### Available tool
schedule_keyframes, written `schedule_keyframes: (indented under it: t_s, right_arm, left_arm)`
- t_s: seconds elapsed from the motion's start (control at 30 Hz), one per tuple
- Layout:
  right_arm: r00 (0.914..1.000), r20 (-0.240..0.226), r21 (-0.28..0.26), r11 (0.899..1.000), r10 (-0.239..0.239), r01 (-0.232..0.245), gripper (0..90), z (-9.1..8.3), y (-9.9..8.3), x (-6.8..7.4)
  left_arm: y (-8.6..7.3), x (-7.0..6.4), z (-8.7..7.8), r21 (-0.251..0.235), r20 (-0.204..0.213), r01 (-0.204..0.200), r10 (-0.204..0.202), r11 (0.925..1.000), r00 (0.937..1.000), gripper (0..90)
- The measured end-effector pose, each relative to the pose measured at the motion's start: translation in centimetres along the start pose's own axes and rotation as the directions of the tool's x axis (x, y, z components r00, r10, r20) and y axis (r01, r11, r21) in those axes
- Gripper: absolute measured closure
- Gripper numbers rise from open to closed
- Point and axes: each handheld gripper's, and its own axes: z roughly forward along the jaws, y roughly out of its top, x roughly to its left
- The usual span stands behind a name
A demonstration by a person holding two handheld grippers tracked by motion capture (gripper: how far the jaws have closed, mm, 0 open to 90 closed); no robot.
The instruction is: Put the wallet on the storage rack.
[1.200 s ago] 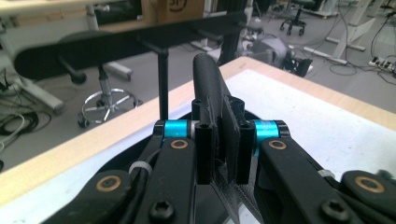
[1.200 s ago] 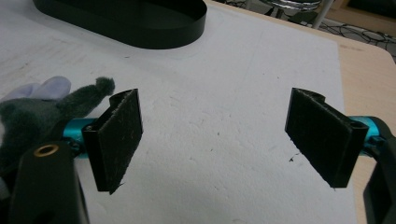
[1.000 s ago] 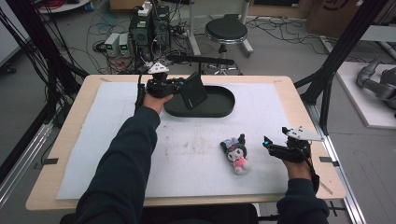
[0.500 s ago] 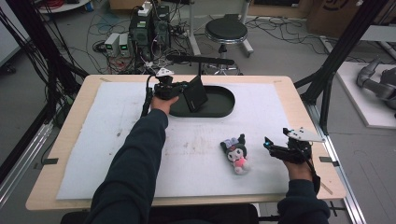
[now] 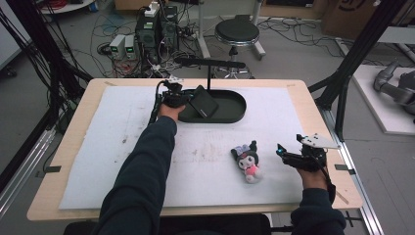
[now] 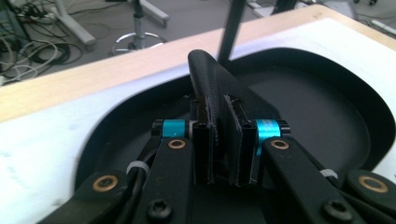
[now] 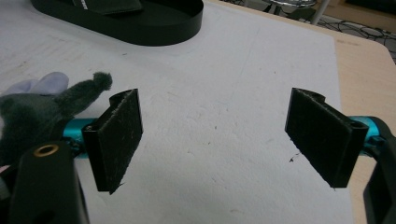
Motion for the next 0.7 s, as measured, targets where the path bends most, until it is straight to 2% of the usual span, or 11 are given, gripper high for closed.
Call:
schedule_keyframes:
  t_s: [0.1, 0.17, 0.27, 0.33, 0.4, 0.47, 0.57, 0.6, 0.67, 0.7]
  right_arm:
    - [1.0000, 0.000, -0.001, 1.000, 0.003, -0.003, 19.4, 0.0, 0.0, -0.1]
    - [1.0000, -0.001, -0.001, 1.000, 0.002, -0.002, 19.4, -0.1, -0.1, -0.1]
    - [1.0000, 0.004, -0.003, 1.000, -0.003, 0.003, 19.4, -0.2, -0.1, -0.1]
    - [1.0000, 0.002, -0.001, 1.000, 0.001, -0.001, 19.4, -0.3, -0.1, -0.1]
    - [1.0000, 0.004, -0.002, 1.000, -0.003, 0.003, 19.4, -0.3, -0.2, -0.1]
    - [1.0000, -0.003, 0.002, 1.000, -0.002, 0.002, 19.4, -0.3, -0.2, -0.1]
    - [1.0000, -0.004, 0.003, 1.000, -0.008, 0.008, 19.4, -0.3, -0.1, 0.1]
    - [0.9999, -0.003, 0.003, 1.000, -0.013, 0.013, 19.4, -0.3, -0.1, 0.1]
    - [0.9997, -0.007, 0.006, 1.000, -0.023, 0.024, 19.4, -0.2, -0.1, 0.3]
    - [0.9997, -0.008, 0.008, 1.000, -0.024, 0.024, 19.4, -0.2, -0.1, 0.3]
  left_arm:
    - [-0.1, -0.2, 0.2, 0.004, 0.007, 0.006, -0.006, 1.0000, 1.0000, 76.2]
    - [0.0, -0.1, 0.0, 0.002, 0.001, 0.036, -0.036, 0.9994, 0.9994, 57.8]
    - [0.1, 0.2, -0.9, -0.012, 0.005, 0.085, -0.085, 0.9963, 0.9963, 45.0]
    - [-0.2, 0.2, -1.8, -0.039, 0.033, 0.116, -0.114, 0.9925, 0.9929, 43.7]
    - [-0.5, 0.0, -3.0, -0.062, 0.057, 0.123, -0.119, 0.9905, 0.9912, 40.9]
    - [-0.8, -0.3, -4.4, -0.101, 0.073, 0.120, -0.113, 0.9876, 0.9909, 36.2]
    - [-1.1, -0.7, -6.9, -0.184, 0.077, 0.094, -0.081, 0.9783, 0.9937, 36.2]
    - [-1.2, -0.8, -7.8, -0.198, 0.075, 0.085, -0.071, 0.9765, 0.9946, 36.0]
    - [-1.8, -1.1, -9.6, -0.239, 0.074, 0.049, -0.032, 0.9698, 0.9968, 35.7]
    - [-2.2, -1.2, -10.4, -0.254, 0.075, 0.018, 0.001, 0.9670, 0.9972, 35.8]
